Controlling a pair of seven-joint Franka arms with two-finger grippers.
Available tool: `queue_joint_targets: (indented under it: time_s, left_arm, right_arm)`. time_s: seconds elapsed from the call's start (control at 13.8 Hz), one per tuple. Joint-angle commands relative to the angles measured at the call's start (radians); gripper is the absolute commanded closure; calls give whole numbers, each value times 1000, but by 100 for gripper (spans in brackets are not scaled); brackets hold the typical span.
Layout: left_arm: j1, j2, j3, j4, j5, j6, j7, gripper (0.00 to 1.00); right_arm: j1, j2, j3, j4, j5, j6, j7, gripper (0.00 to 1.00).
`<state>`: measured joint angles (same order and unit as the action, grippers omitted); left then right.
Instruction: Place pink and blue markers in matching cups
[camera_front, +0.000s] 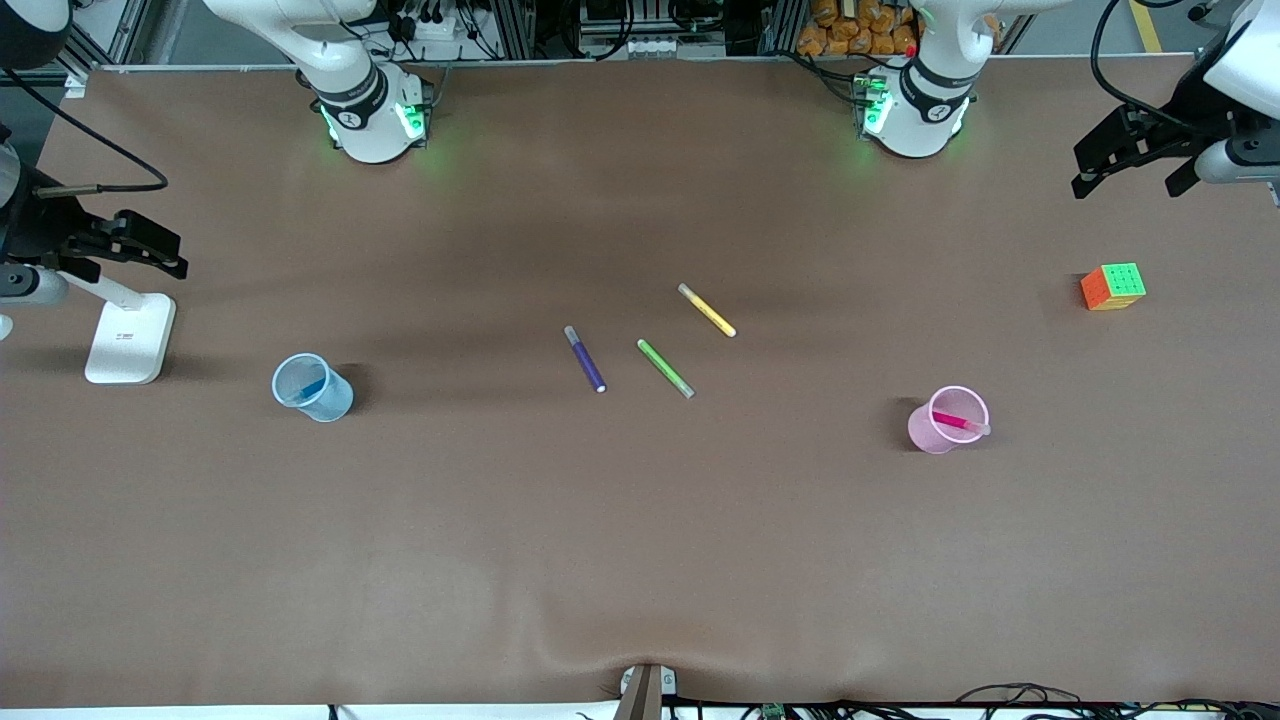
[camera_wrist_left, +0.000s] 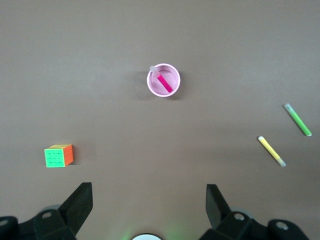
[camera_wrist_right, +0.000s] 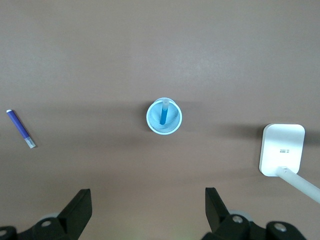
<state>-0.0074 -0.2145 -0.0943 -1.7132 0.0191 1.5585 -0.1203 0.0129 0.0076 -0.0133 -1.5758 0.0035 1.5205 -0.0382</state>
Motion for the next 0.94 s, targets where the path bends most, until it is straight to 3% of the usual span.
queue_joint_targets:
  time_s: [0.0,0.87]
  left_arm:
    - [-8,-19,-16,-8,35,-8,-35,0]
    - [-6,-17,-16,-9,15,-54,-36,0]
  right_arm:
    - [-8,-17,7,-4,7,-6,-14,0]
    - [-7,-14,7,-9,7,-6,-14,0]
